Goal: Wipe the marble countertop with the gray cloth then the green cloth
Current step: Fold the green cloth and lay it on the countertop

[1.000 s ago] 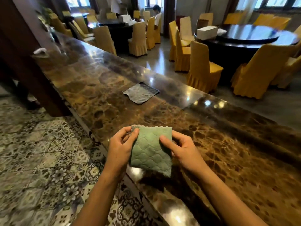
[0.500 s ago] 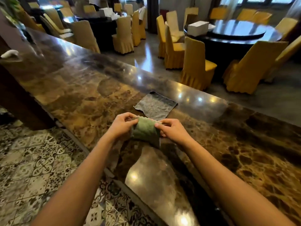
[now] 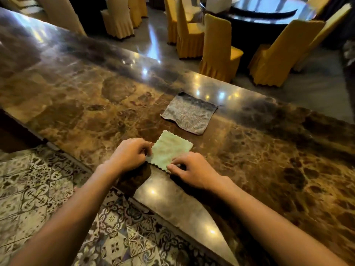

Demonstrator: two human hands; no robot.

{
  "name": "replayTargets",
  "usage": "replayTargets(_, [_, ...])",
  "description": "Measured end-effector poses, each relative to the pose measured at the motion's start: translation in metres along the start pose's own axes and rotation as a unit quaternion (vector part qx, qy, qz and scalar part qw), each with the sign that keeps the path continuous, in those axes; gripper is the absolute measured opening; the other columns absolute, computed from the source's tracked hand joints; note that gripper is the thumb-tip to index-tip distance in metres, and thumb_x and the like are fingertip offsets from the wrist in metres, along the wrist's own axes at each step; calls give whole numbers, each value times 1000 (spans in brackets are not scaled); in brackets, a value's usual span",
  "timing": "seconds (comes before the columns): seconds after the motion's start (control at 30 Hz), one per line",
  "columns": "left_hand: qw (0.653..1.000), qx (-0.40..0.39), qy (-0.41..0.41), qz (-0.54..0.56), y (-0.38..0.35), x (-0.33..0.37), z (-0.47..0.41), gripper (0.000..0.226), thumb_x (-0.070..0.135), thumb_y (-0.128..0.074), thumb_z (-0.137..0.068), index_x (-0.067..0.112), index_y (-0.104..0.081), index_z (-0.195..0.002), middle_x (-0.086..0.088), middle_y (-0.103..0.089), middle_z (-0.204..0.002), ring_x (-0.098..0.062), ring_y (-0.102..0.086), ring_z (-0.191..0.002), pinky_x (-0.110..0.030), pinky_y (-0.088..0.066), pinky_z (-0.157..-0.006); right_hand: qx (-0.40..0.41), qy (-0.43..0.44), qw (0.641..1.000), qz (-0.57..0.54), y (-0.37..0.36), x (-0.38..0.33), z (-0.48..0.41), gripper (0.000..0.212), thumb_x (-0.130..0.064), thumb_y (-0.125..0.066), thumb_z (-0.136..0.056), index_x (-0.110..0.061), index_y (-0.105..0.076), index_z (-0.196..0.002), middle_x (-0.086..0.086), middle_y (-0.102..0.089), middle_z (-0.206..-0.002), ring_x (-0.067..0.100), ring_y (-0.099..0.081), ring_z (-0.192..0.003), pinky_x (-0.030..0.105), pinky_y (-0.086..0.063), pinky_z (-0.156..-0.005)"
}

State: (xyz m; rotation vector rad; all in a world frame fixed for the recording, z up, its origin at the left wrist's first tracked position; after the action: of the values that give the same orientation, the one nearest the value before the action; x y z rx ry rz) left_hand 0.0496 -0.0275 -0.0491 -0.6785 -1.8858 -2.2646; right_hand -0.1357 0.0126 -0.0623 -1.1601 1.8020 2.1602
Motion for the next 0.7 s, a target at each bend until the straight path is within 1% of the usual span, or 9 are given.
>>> replayTargets(0.07, [997, 50, -56, -5, 1, 13, -3, 26, 6, -61, -84, 18, -74, -104, -2, -72, -113, -25, -66, -104, -41, -53, -93, 95, -14, 995, -5, 8, 4, -5, 25, -34, -65, -95, -13, -79, -95, 4, -77, -96, 23, -68, -90, 39, -54, -81])
replayTargets(0.13, [992, 73, -106, 13, -6, 32, -10, 34, 13, -64, -90, 14, -69, -123, -6, -67, -131, -25, -62, -119, -36, -47, -104, 138, -55, 989, 24, 11, 12, -11, 25, -30, -67, -92, -9, -76, -104, 10, -74, -107, 31, -66, -102, 41, -52, -90])
replayTargets(0.2, [990, 47, -132, -1, -22, 47, -20, 47, 21, -59, -97, 12, -55, -143, -9, -51, -151, -24, -45, -140, -32, -30, -116, 116, -98, 986, 76, 2, 19, -17, 40, -36, -64, -90, -9, -71, -118, 13, -68, -122, 34, -60, -112, 44, -50, -97])
replayTargets(0.27, [990, -18, -123, -68, -46, 47, -30, 57, 34, -41, -105, 15, -30, -158, -6, -26, -166, -23, -19, -153, -37, -14, -123, 93, -113, 983, 110, -11, 24, -18, 50, -41, -63, -88, -8, -66, -126, 15, -62, -128, 35, -57, -118, 47, -49, -101])
replayTargets(0.33, [982, -83, -96, -141, -68, 33, -28, 64, 50, -15, -104, 23, -7, -162, 1, -3, -170, -18, 3, -156, -41, -2, -124, 103, -105, 981, 127, -17, 24, -16, 53, -42, -61, -89, -9, -63, -130, 15, -60, -133, 35, -55, -125, 50, -46, -105])
replayTargets(0.37, [979, -88, -96, -156, -73, 28, -24, 68, 55, -5, -100, 27, 1, -161, 4, 5, -170, -16, 10, -155, -41, 2, -124, 103, -101, 980, 133, -18, 23, -15, 54, -42, -59, -90, -11, -61, -134, 14, -57, -139, 33, -51, -131, 53, -42, -110])
replayTargets(0.43, [977, -82, -103, -168, -77, 23, -18, 65, 57, -1, -99, 33, 9, -159, 9, 13, -168, -12, 19, -152, -42, 8, -123, 82, -98, 981, 144, -21, 23, -8, 59, -45, -53, -95, -15, -51, -146, 12, -44, -155, 29, -35, -147, 59, -24, -120])
replayTargets(0.53, [974, -92, -78, -194, -73, 25, -19, 61, 54, -7, -104, 35, 13, -158, 10, 18, -167, -11, 21, -151, -49, 13, -122, 45, -101, 981, 162, -19, 25, 6, 67, -50, -45, -101, -17, -33, -157, 11, -23, -167, 26, -13, -156, 58, -2, -123])
replayTargets(0.7, [972, -67, -69, -215, -61, 71, -19, 69, 58, -15, -103, 24, -2, -161, 4, 0, -169, -15, 5, -155, -47, 8, -125, 77, -146, 968, 186, 23, 42, 63, 70, -53, -44, -102, -20, -24, -161, 10, -18, -169, 29, -11, -156, 58, 3, -122])
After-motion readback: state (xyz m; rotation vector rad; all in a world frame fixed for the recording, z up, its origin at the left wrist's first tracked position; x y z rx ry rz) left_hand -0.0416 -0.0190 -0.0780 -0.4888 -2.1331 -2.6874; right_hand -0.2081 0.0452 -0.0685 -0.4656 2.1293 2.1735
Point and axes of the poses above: each hand's wrist, its own z-axis away from the middle knuckle, its own y-axis out of the back of the hand, x = y × z, the point moved 7 cm from there along -z, towards the middle knuckle
